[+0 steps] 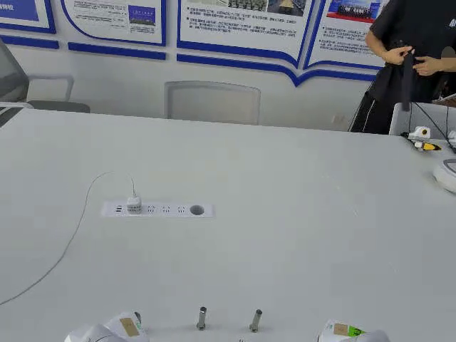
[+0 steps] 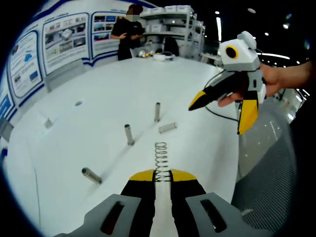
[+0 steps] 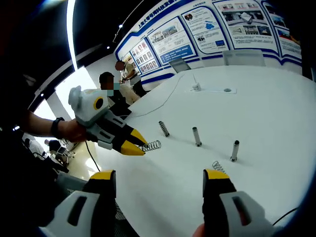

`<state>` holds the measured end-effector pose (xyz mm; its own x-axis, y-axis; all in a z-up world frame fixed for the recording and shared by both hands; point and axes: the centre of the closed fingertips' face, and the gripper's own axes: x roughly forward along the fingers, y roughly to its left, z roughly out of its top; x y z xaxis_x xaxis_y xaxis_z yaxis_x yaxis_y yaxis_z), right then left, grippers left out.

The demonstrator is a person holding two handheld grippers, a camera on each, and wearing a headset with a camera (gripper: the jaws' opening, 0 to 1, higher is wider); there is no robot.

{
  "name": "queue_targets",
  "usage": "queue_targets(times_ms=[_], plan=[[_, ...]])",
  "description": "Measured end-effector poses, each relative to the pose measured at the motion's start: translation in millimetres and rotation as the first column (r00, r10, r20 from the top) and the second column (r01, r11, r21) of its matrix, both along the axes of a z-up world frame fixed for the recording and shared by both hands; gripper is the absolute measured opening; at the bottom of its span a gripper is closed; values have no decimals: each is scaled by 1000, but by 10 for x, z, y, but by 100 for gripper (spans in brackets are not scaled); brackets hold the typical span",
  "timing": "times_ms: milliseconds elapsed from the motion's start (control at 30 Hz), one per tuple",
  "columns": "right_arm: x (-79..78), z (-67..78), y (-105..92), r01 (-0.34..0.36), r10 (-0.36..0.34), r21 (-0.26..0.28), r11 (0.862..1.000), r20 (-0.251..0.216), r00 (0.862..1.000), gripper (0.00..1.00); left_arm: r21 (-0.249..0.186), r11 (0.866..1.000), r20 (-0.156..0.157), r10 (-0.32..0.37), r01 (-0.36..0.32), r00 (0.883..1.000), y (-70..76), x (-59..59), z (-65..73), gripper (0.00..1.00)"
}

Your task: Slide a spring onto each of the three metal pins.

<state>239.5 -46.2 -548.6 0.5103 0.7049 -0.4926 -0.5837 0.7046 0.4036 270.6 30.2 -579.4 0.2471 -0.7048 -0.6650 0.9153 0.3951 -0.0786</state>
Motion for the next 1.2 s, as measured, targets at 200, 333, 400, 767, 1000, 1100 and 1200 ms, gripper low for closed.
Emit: queue_targets(times_ms=[200,333,400,767,1000,1100,1200], plan=[[15,14,77,-8,8,25,1000,-1,1000,70,0,999,6,-53,53,999,-86,-140,56,10],[19,30,118,-12,12,47,999,-3,1000,67,-3,997,14,-83,83,996,-144,-214,110,10],[29,45,131,-15,16,64,998,-2,1000,64,-9,996,19,-92,92,996,-173,-239,142,10],[37,163,249,-27,31,170,985,-22,999,42,-10,989,41,-145,146,989,-278,-332,196,10],[7,124,281,-48,57,183,982,-42,998,36,-21,986,62,-162,164,985,-307,-359,315,10],[5,127,291,-55,64,190,980,-45,997,32,-20,984,75,-173,175,982,-320,-361,349,10],[8,144,297,-56,67,204,977,-51,996,31,-22,983,79,-179,182,981,-334,-364,372,10]])
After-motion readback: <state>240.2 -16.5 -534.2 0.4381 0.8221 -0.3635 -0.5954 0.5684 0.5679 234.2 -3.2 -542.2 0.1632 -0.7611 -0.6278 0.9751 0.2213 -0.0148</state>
